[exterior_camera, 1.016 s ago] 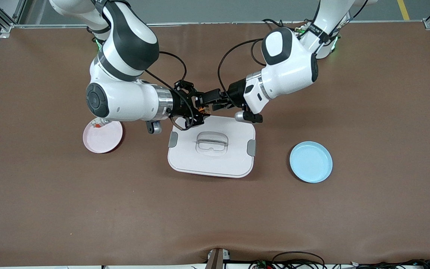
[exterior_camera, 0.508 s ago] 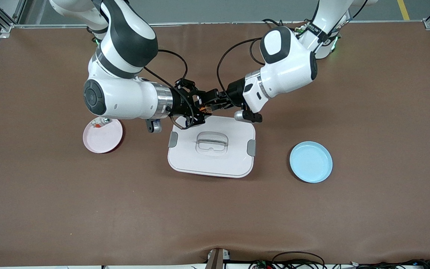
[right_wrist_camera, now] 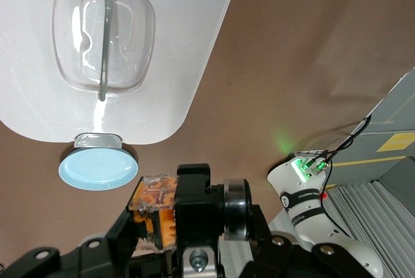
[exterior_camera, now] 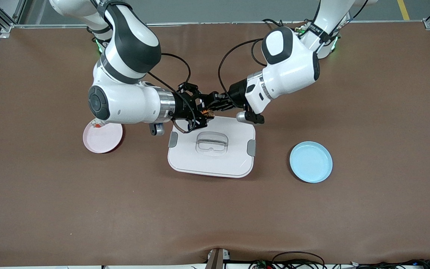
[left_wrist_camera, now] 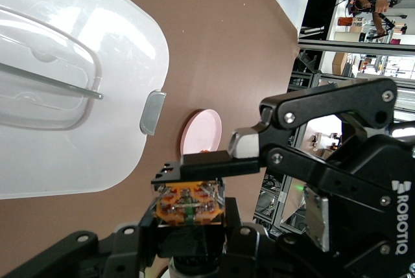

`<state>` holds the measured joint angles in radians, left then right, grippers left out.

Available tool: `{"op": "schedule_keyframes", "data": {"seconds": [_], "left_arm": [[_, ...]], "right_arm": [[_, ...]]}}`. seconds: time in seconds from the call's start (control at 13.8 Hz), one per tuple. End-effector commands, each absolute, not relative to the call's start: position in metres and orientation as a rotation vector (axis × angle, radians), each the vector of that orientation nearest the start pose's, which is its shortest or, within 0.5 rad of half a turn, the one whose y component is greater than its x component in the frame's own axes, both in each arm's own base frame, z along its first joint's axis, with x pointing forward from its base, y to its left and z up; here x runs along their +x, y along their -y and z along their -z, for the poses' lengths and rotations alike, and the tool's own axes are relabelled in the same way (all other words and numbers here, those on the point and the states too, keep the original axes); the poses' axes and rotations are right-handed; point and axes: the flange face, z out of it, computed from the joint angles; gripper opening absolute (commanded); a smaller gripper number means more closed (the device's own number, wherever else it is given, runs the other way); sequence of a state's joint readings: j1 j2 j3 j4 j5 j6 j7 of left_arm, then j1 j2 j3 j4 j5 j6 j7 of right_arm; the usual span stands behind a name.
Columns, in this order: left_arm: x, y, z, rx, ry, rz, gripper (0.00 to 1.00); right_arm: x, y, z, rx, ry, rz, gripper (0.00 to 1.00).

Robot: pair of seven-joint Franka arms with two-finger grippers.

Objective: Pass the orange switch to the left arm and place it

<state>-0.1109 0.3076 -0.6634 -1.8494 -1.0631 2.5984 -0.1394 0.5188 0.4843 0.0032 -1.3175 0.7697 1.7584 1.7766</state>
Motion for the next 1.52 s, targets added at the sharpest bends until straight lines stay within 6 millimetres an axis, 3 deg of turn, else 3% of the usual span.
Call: {"op": "schedule_keyframes", "data": {"seconds": [0.0, 0.15, 0.22, 0.29, 0.51, 0.87, 1.23, 1.45], "left_arm": [[0.499, 0.420, -0.444, 2.118, -0.318, 0.069, 0.03], [0.498, 0.421, -0.445, 2.118, -0.322, 0.072, 0.01], [0.498, 0.421, -0.446, 2.118, -0.320, 0.069, 0.01], [0.498, 0.421, -0.446, 2.118, -0.319, 0.068, 0.01], [0.498, 0.420, -0.449, 2.118, -0.316, 0.061, 0.02], [0.490, 0.415, -0.453, 2.138, -0.306, 0.040, 0.02], [0.470, 0.384, -0.471, 2.205, -0.285, -0.061, 0.02], [0.465, 0.362, -0.479, 2.307, -0.196, -0.101, 0.02]], "right_arm": [[0.579, -0.413, -0.481, -2.014, -1.768, -1.010, 0.00], [0.581, -0.413, -0.477, -2.011, -1.774, -1.010, 0.00], [0.582, -0.413, -0.473, -2.012, -1.779, -1.008, 0.63], [0.580, -0.416, -0.473, -2.019, -1.778, -1.005, 1.00], [0.588, -0.404, -0.475, -2.002, -1.780, -0.995, 1.00], [0.616, -0.352, -0.480, -1.995, -1.745, -0.975, 1.00], [0.622, -0.295, -0.466, -2.311, -1.460, -0.932, 1.00], [0.622, -0.243, -0.462, -2.525, -1.138, -0.944, 1.00]]}}
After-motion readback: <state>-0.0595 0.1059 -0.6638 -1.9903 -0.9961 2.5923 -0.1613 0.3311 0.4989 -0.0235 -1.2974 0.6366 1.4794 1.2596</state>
